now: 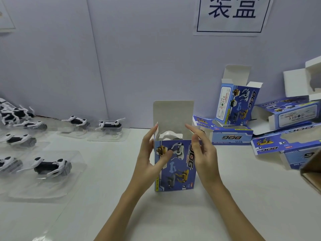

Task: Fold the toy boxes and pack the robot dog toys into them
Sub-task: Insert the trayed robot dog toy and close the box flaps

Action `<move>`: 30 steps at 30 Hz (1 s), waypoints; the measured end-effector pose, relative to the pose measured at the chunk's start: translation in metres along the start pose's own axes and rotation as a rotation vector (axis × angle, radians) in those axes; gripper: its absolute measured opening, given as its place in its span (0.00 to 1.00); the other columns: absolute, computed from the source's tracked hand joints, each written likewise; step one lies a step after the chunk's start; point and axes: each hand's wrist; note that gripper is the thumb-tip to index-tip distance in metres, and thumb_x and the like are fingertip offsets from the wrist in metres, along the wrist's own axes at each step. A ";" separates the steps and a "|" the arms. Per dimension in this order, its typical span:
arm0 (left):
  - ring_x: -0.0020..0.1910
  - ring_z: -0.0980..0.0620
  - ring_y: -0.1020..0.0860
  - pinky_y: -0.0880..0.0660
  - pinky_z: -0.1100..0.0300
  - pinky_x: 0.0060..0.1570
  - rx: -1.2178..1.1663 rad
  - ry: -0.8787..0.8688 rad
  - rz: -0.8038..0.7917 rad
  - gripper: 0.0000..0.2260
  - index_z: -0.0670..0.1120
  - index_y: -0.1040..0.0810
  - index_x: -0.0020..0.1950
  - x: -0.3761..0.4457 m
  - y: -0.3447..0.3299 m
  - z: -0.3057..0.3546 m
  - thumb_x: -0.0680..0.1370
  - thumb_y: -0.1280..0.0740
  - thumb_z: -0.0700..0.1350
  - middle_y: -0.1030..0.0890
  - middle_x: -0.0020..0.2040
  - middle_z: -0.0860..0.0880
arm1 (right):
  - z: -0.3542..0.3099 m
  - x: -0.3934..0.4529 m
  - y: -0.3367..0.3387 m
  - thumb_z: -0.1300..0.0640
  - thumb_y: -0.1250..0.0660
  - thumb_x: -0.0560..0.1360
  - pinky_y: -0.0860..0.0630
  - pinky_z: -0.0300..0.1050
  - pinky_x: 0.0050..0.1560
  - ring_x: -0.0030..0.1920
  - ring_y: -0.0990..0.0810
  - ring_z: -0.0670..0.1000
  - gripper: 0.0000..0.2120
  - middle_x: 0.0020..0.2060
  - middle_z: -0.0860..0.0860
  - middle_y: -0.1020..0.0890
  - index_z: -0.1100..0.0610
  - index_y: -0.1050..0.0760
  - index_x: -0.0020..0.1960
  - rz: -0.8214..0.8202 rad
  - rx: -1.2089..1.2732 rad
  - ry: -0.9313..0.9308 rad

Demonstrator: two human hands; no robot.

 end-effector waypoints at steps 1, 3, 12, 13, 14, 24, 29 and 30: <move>0.67 0.50 0.21 0.16 0.55 0.53 0.003 0.019 0.000 0.34 0.64 0.40 0.80 0.000 0.001 -0.001 0.80 0.27 0.51 0.23 0.69 0.58 | 0.000 0.000 0.000 0.45 0.42 0.84 0.18 0.63 0.56 0.63 0.19 0.52 0.19 0.62 0.48 0.19 0.49 0.24 0.70 0.002 0.005 -0.017; 0.68 0.48 0.22 0.16 0.56 0.52 0.020 0.046 0.005 0.33 0.66 0.39 0.79 0.000 0.003 -0.001 0.79 0.26 0.53 0.22 0.68 0.56 | 0.000 0.000 -0.001 0.42 0.44 0.84 0.18 0.67 0.55 0.62 0.18 0.57 0.19 0.64 0.51 0.19 0.48 0.22 0.67 0.015 0.021 -0.035; 0.70 0.46 0.24 0.21 0.40 0.62 0.149 -0.011 -0.004 0.31 0.60 0.32 0.73 0.001 0.006 0.003 0.74 0.28 0.67 0.30 0.73 0.59 | -0.001 0.003 -0.003 0.48 0.43 0.83 0.20 0.66 0.59 0.65 0.20 0.52 0.15 0.62 0.46 0.18 0.49 0.18 0.59 0.068 0.017 -0.038; 0.69 0.46 0.24 0.21 0.41 0.63 0.171 -0.031 -0.008 0.29 0.59 0.32 0.72 0.001 0.006 0.003 0.75 0.28 0.66 0.30 0.73 0.60 | -0.001 0.004 -0.003 0.48 0.42 0.82 0.20 0.62 0.61 0.67 0.21 0.49 0.15 0.63 0.44 0.19 0.47 0.18 0.57 0.072 0.023 -0.046; 0.69 0.46 0.24 0.22 0.42 0.64 0.187 -0.043 -0.009 0.28 0.58 0.31 0.71 0.001 0.006 0.003 0.75 0.28 0.64 0.31 0.72 0.61 | -0.001 0.005 -0.003 0.49 0.42 0.81 0.20 0.58 0.63 0.68 0.23 0.46 0.14 0.65 0.41 0.21 0.46 0.18 0.56 0.075 0.031 -0.051; 0.69 0.59 0.24 0.16 0.42 0.52 0.014 0.036 0.119 0.15 0.59 0.26 0.53 0.016 -0.006 0.010 0.75 0.30 0.66 0.33 0.71 0.74 | -0.007 0.012 0.001 0.65 0.37 0.83 0.16 0.55 0.52 0.65 0.19 0.55 0.26 0.62 0.45 0.18 0.40 0.32 0.73 0.062 0.355 -0.164; 0.63 0.57 0.19 0.16 0.46 0.51 -0.088 0.084 0.133 0.11 0.57 0.23 0.50 0.018 -0.005 0.014 0.74 0.26 0.59 0.27 0.68 0.71 | -0.006 0.016 0.002 0.61 0.39 0.85 0.15 0.51 0.51 0.64 0.19 0.56 0.25 0.63 0.45 0.20 0.36 0.30 0.75 0.030 0.336 -0.187; 0.61 0.53 0.18 0.16 0.45 0.50 -0.112 0.081 0.134 0.14 0.55 0.24 0.51 0.018 -0.005 0.015 0.74 0.25 0.59 0.25 0.68 0.67 | -0.006 0.016 0.002 0.59 0.38 0.84 0.15 0.51 0.50 0.61 0.17 0.55 0.24 0.62 0.44 0.19 0.34 0.26 0.71 0.021 0.351 -0.188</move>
Point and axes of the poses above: each hand's wrist, its own x-axis towards the middle knuckle, its own y-axis out of the back of the hand, z = x × y
